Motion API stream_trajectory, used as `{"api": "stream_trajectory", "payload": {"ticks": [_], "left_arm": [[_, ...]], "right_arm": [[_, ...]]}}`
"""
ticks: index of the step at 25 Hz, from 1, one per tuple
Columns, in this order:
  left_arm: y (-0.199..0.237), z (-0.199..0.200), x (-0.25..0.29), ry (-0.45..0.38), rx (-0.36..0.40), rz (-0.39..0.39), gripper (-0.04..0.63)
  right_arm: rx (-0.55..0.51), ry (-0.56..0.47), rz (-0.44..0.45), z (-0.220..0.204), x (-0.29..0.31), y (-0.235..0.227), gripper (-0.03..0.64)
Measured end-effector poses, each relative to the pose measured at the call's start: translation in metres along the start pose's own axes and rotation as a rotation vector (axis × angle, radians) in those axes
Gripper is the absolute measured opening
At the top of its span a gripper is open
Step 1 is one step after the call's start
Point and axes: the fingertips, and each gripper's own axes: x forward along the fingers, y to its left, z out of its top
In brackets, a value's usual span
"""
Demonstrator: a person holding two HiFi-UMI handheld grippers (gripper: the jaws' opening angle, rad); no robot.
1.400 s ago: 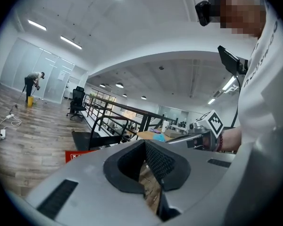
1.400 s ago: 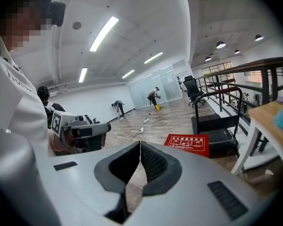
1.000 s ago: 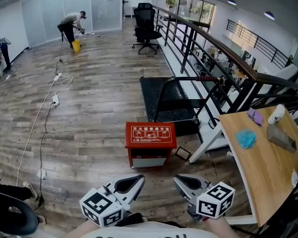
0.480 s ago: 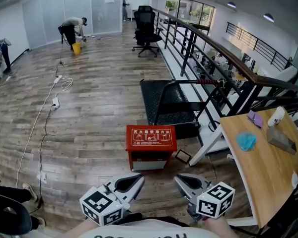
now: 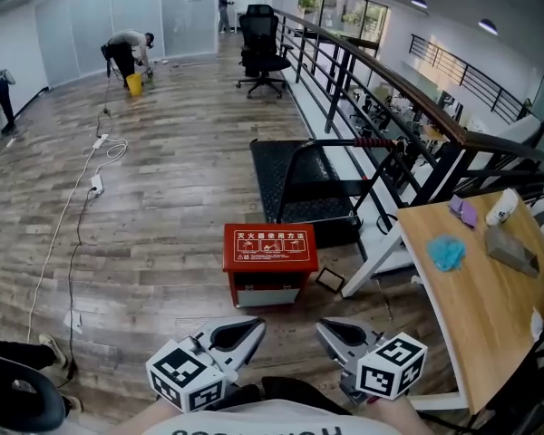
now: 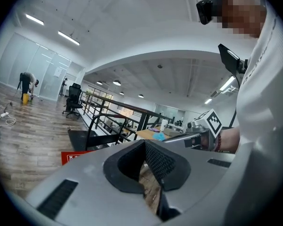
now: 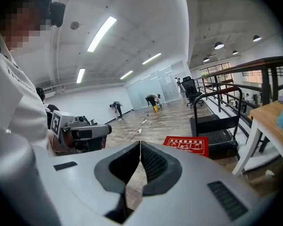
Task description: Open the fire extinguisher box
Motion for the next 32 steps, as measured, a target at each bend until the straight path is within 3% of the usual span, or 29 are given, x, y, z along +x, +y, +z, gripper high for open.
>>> {"api": "stream_trajectory", "payload": {"ticks": [14, 32], "left_arm": [[-0.001, 0.004, 0.053, 0.021, -0.053, 0.011, 0.006], [0.024, 0.013, 0.115, 0.032, -0.061, 0.146, 0.006]], "right_arm": [[-0.017, 0.049, 0.053, 0.020, 0.002, -0.047, 0.011], [-0.051, 0.121, 0.147, 0.045, 0.017, -0.119, 0.011]]}}
